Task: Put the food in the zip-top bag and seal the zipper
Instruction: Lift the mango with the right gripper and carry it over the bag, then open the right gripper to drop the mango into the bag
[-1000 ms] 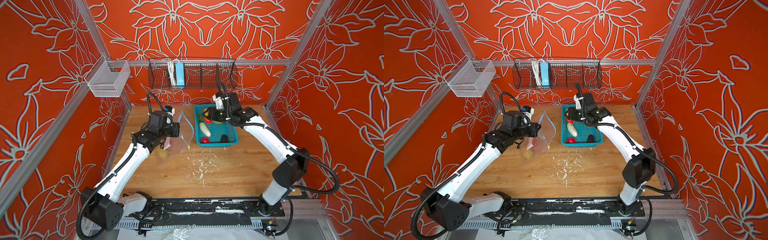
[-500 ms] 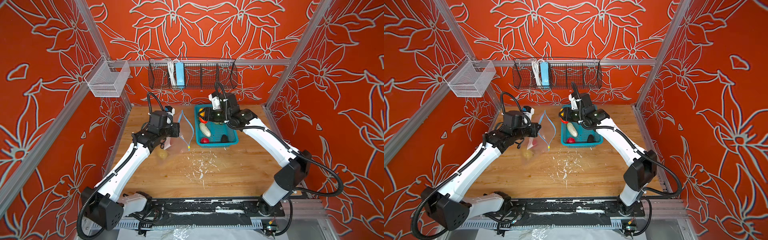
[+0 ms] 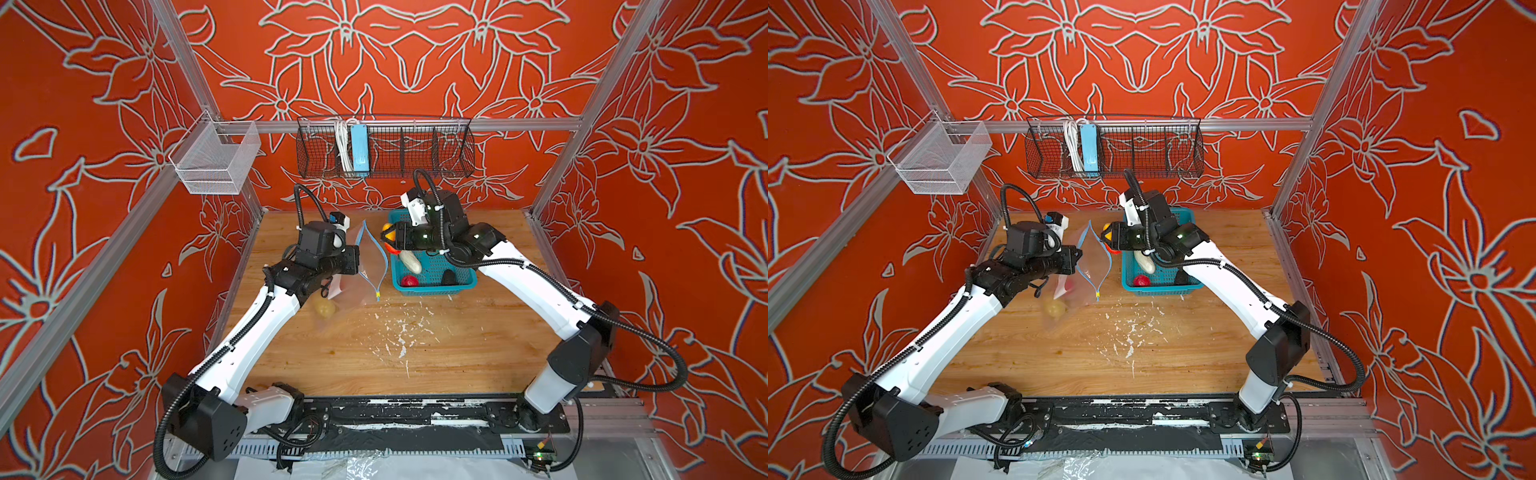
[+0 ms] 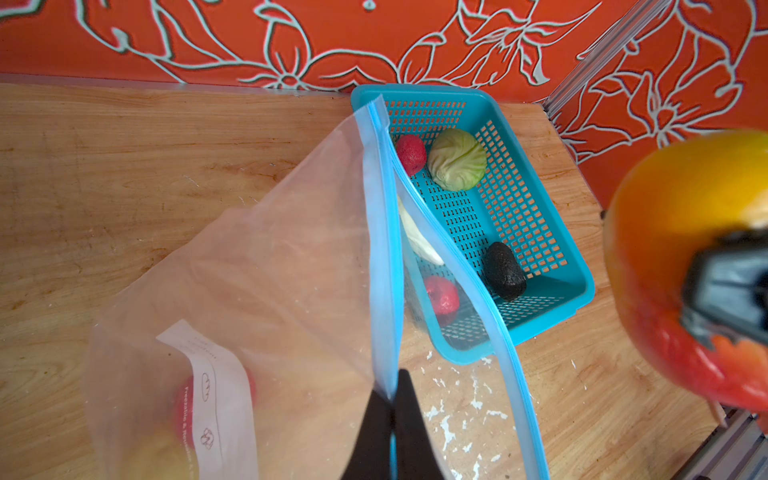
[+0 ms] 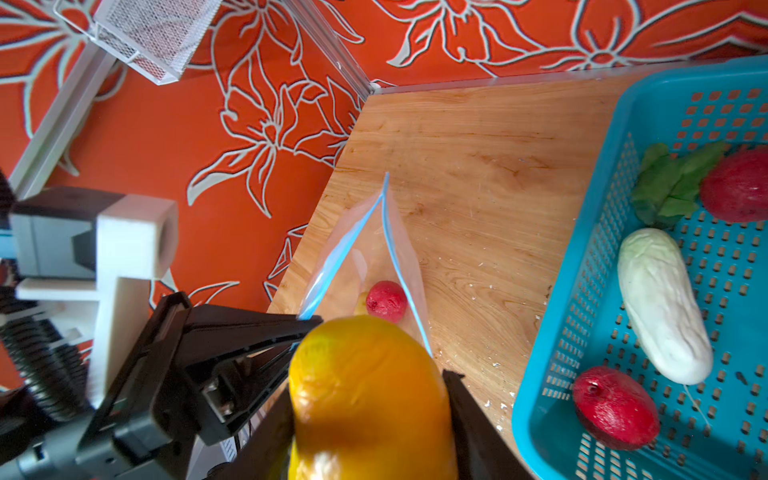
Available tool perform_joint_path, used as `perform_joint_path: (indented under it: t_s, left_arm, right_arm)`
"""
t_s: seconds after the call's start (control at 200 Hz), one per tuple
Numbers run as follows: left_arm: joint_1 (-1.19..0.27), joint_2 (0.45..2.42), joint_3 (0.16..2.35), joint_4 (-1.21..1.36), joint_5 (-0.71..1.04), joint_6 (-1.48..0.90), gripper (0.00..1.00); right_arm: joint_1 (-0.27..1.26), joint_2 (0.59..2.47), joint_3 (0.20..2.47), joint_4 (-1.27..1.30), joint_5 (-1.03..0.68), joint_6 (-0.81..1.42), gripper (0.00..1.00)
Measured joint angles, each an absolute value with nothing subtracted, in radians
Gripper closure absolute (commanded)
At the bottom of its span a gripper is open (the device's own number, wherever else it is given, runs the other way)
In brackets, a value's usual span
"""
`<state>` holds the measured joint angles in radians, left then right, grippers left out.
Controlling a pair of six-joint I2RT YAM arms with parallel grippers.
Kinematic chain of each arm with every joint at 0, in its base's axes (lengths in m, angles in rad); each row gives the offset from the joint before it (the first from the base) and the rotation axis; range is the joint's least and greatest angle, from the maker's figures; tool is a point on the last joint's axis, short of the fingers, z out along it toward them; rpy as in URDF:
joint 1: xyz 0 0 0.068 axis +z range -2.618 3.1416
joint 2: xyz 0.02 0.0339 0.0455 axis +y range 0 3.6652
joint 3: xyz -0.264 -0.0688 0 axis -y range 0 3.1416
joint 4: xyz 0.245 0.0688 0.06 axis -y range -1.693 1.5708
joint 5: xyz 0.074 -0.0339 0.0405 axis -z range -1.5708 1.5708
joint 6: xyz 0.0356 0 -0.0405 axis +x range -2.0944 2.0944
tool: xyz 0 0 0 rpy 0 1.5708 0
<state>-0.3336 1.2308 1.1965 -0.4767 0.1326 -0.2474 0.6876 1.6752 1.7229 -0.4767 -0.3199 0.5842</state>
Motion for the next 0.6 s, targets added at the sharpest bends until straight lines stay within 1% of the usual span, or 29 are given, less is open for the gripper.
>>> perform_joint_path:
  t_s: [0.601]
  left_arm:
    - [-0.334,1.231,1.196,-0.477,0.133,-0.247,1.00]
  right_arm:
    - [0.765,1.797,1.802,-0.493,-0.297,0.581,0.61]
